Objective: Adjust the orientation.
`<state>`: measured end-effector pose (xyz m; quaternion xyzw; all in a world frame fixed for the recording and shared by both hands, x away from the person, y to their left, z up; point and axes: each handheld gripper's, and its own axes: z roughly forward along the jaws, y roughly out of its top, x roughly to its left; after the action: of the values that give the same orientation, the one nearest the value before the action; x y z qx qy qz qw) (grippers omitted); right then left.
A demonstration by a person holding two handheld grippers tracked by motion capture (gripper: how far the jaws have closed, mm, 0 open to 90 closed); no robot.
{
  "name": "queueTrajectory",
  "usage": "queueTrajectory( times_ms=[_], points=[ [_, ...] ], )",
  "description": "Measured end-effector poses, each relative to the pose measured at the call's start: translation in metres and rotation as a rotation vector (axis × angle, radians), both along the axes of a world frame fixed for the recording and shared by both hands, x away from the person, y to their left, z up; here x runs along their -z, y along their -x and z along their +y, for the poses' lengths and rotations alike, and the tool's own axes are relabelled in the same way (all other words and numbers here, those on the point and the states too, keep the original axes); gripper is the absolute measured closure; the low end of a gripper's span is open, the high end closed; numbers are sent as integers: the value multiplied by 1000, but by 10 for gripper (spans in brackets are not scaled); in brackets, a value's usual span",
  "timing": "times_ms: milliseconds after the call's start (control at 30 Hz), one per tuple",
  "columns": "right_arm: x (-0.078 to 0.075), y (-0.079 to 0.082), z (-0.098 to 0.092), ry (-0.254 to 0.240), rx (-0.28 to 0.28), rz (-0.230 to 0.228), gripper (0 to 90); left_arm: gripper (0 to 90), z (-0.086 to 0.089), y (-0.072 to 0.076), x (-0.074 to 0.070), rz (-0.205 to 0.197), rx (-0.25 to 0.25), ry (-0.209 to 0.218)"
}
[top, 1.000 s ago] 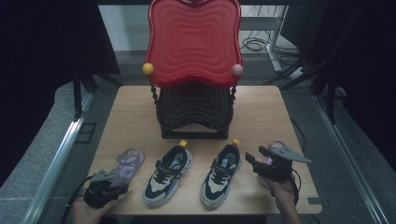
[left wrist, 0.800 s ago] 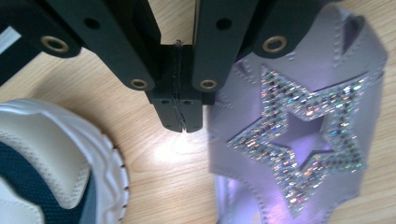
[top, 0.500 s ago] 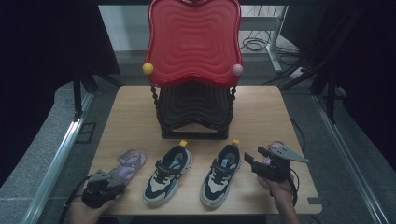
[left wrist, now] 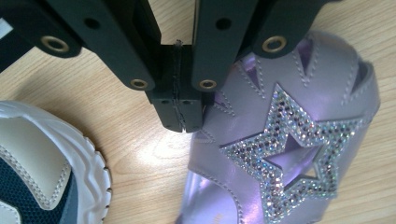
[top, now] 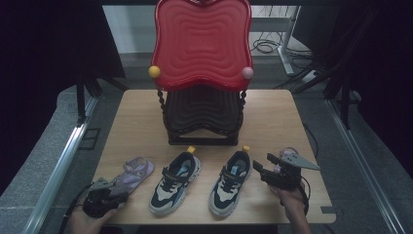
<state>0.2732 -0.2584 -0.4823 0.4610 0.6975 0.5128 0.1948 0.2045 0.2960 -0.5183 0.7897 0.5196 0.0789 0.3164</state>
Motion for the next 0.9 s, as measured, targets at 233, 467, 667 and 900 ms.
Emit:
queueTrajectory(
  times_ms=[233, 467, 667, 900],
  points=[
    [0, 0, 3, 2, -10, 4, 310, 900, 6, -1, -2, 1, -19, -10],
    [-3, 1, 2, -4, -18, 3, 306, 899, 12, -4, -2, 1, -40, -16],
    [-8, 4, 1, -6, -18, -11, 306, 899, 20, -10, -2, 13, -43, -15],
    [-5, 3, -1, -3, -13, 2, 305, 898, 25, -15, -3, 21, -63, -24]
  ],
)
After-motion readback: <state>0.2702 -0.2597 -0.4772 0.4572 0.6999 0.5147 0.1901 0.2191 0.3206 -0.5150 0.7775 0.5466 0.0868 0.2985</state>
